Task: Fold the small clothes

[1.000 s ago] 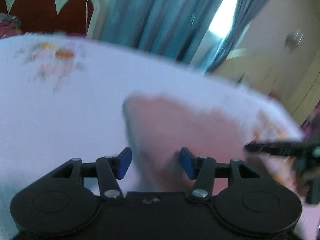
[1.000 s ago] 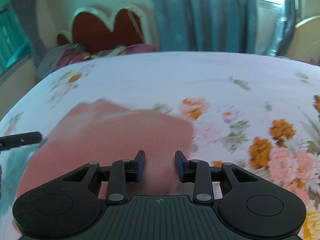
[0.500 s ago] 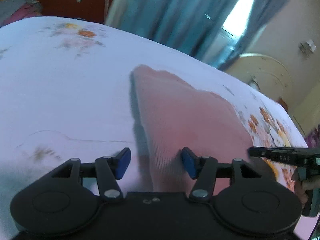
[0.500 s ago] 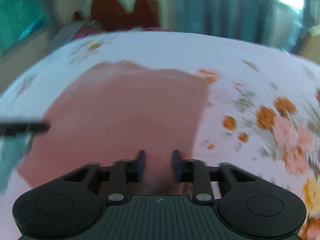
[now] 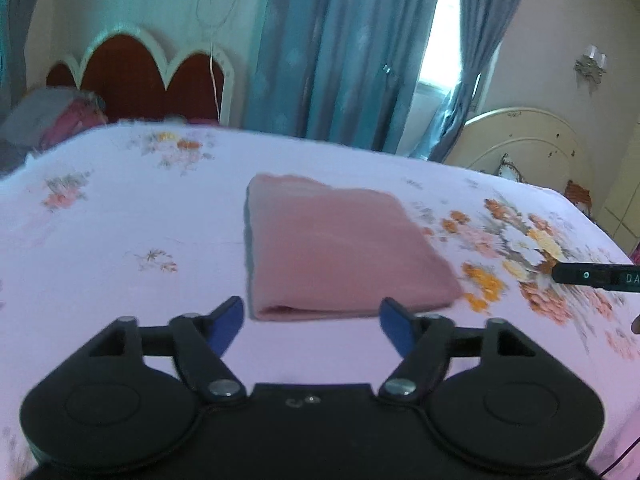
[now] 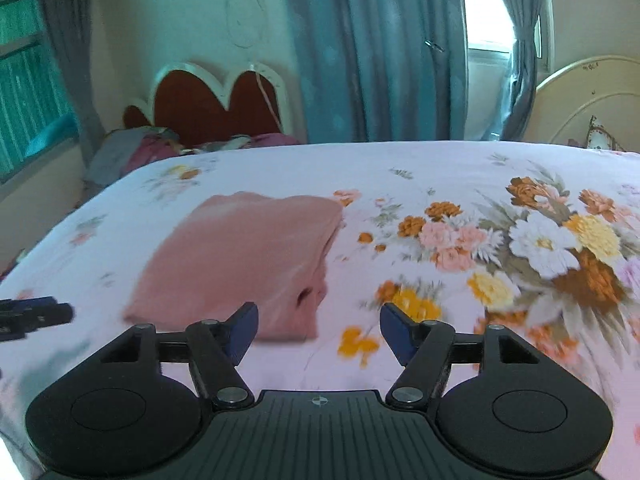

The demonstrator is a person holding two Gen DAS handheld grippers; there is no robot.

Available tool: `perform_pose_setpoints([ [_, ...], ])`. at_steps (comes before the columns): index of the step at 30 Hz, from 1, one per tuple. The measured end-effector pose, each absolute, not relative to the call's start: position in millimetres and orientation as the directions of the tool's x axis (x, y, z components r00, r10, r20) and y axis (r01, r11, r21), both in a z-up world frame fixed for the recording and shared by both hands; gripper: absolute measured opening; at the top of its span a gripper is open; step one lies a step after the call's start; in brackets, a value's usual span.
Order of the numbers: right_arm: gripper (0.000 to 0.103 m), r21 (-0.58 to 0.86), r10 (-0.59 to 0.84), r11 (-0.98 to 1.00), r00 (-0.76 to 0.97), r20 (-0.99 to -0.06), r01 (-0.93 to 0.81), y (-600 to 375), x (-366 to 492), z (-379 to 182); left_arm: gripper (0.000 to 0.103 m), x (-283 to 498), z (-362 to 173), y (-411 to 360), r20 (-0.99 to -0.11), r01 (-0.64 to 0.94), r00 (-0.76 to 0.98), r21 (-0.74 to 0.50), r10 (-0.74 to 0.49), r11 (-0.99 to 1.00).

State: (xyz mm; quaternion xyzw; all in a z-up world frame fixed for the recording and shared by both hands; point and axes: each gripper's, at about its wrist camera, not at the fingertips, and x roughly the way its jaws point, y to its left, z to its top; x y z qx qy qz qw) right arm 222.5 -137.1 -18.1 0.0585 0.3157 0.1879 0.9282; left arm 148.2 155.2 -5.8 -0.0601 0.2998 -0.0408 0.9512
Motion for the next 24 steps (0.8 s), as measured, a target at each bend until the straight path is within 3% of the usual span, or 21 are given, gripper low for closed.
perform_pose_setpoints([
  [1,0.067,0.222,0.388,0.922,0.735,-0.556,-0.318,-137,210,-14,0.097,136,0,147,-0.548,0.039,0.831,-0.123,-0.1,0.992],
  [2,0.067,0.213,0.388,0.921,0.742,-0.547,-0.326,-136,195,-9,0.103,122,6,137,-0.518,0.022,0.852,-0.101,-0.071,0.995],
  [5,0.103,0.175,0.348,0.937,0.788,-0.508,-0.301,-135,157,4,0.103,88,19,113,-0.457,-0.015,0.889,-0.044,-0.007,0.999],
  [24,0.103,0.125,0.285,0.958,0.809,-0.514,-0.258,-141,51,14,0.103,0,42,75,-0.444,-0.013,0.896,-0.023,0.001,1.0],
])
